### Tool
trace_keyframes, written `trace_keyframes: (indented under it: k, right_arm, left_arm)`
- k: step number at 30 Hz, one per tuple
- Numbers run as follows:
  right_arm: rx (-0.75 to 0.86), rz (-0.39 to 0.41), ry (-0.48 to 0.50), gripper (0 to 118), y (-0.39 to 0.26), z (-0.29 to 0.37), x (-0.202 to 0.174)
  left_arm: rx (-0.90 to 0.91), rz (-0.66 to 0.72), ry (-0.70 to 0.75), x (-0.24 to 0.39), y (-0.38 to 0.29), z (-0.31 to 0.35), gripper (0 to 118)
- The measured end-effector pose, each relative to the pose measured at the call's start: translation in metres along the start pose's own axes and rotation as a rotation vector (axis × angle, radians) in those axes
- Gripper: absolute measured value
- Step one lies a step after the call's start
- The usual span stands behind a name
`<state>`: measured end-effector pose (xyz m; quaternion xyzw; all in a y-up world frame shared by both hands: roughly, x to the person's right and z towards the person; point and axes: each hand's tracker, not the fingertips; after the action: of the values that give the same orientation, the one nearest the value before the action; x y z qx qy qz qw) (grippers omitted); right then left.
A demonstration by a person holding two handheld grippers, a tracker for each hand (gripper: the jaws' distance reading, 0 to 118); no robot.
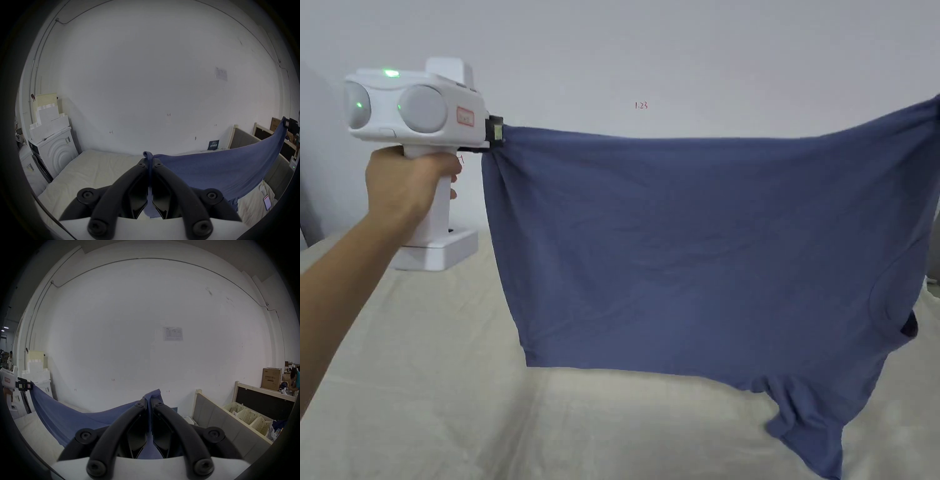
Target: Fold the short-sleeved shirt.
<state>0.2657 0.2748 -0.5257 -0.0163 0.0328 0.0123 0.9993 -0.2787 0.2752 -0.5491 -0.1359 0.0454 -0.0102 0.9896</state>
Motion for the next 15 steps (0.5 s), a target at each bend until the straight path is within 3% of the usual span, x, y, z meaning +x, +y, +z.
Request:
trace_keyframes:
  k: [6,15]
  right_arm:
    - [-0.12,0.041,-0.007,1,-0.072,-0.027,0.001]
    - [-0.311,-0.015,-0.017,1,-0.182,-0.033,-0.005]
  left_arm:
    - [-0.093,-0.026,0.017,0.012,-0.063,-0.04,0]
    - [-0.276,-0.032,0.027,0.027,-0.178,-0.074,0]
